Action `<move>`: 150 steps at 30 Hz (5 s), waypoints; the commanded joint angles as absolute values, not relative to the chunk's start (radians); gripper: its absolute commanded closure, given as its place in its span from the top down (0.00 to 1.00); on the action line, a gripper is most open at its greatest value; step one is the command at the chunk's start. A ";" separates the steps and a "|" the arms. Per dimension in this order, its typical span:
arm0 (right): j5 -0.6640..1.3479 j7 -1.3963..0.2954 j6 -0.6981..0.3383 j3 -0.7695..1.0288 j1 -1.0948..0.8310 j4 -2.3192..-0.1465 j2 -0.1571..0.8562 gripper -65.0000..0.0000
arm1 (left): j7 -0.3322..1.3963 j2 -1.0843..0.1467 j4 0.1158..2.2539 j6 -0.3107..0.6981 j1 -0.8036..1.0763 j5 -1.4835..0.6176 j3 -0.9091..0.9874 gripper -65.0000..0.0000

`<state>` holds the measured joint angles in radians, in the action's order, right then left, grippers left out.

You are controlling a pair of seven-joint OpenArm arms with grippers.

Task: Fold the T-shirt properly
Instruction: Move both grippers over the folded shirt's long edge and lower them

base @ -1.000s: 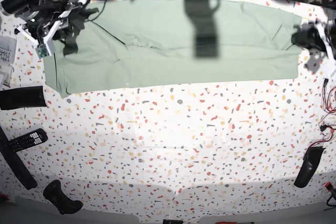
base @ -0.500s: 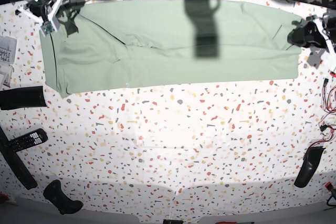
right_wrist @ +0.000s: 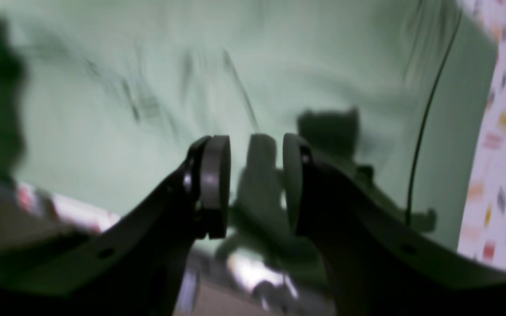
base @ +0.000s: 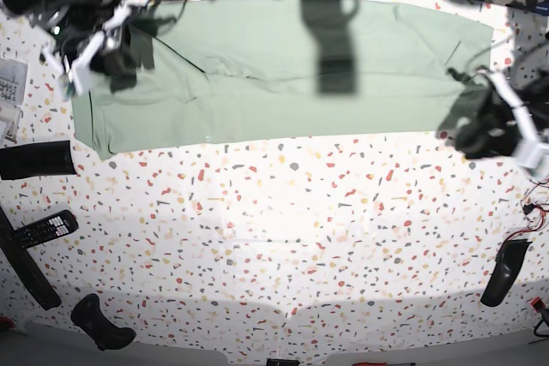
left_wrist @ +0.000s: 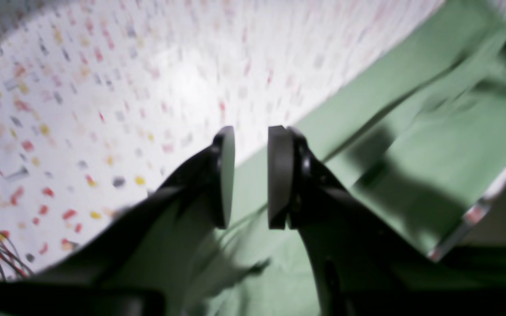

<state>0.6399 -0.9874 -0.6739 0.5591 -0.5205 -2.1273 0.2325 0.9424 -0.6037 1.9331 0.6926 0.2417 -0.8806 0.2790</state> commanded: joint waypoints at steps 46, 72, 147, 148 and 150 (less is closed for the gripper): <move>0.403 -1.203 -0.698 -0.480 0.114 -1.825 0.324 0.47 | 1.076 -0.582 1.903 0.534 0.086 -0.647 -0.033 0.18; 0.978 -1.396 -0.698 -0.477 0.020 -1.803 0.396 0.47 | 1.066 -0.582 1.903 0.534 0.085 -0.647 -0.033 0.18; 0.841 -1.346 -0.698 -0.403 -0.211 -1.969 0.294 0.07 | 0.978 -0.569 1.740 0.411 0.115 -0.492 -0.033 0.18; 0.838 -1.317 -0.698 -0.395 -0.210 -1.995 0.294 0.07 | 0.990 -0.569 1.741 0.411 0.120 -0.506 -0.033 0.18; 0.838 -1.229 -0.698 -0.364 -0.211 -2.027 0.294 0.07 | 0.972 -0.569 1.741 0.416 0.125 -0.530 -0.033 0.18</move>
<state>0.8192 -1.2373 -0.6922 -0.3683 -0.2192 -2.0098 0.2909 0.9909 -0.5568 1.7256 0.4179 0.1410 -0.5209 -0.0387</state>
